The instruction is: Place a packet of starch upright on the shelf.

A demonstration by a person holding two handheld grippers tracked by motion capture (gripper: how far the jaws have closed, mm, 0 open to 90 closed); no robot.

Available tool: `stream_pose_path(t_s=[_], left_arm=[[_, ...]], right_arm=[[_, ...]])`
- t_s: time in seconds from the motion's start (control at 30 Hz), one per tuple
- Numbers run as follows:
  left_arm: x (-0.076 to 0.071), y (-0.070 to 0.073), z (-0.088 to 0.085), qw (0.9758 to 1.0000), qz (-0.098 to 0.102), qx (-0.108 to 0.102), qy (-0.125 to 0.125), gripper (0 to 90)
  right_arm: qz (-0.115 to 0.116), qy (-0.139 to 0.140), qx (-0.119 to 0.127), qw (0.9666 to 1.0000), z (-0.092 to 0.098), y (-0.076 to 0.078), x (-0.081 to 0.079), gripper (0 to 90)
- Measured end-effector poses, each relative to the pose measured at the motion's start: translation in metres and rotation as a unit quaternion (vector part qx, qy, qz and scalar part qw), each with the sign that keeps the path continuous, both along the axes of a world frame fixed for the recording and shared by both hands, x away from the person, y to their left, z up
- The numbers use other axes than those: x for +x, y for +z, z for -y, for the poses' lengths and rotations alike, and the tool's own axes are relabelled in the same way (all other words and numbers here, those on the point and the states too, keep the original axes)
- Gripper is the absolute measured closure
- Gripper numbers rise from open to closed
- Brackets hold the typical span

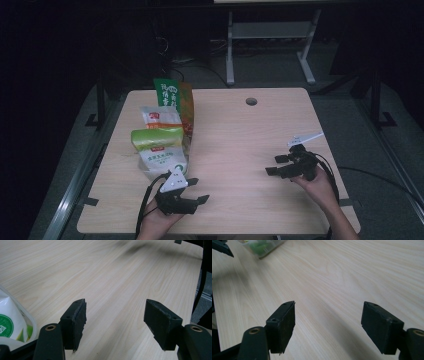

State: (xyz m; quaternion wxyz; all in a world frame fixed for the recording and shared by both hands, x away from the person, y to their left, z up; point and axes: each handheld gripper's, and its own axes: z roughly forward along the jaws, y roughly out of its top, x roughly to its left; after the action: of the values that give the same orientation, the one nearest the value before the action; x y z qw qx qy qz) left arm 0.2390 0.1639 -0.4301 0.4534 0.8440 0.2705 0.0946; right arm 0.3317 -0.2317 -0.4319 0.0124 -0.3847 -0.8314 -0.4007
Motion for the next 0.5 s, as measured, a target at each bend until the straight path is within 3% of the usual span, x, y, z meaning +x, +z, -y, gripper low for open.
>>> stream_pose_path(t_s=[0.5], left_arm=[[0.002, 0.000, 0.004, 1.0000, -0.001, 0.000, -0.008, 34.0]], right_arm=[[-0.003, -0.015, 0.006, 0.9999, 0.013, -0.012, -0.022, 26.4]])
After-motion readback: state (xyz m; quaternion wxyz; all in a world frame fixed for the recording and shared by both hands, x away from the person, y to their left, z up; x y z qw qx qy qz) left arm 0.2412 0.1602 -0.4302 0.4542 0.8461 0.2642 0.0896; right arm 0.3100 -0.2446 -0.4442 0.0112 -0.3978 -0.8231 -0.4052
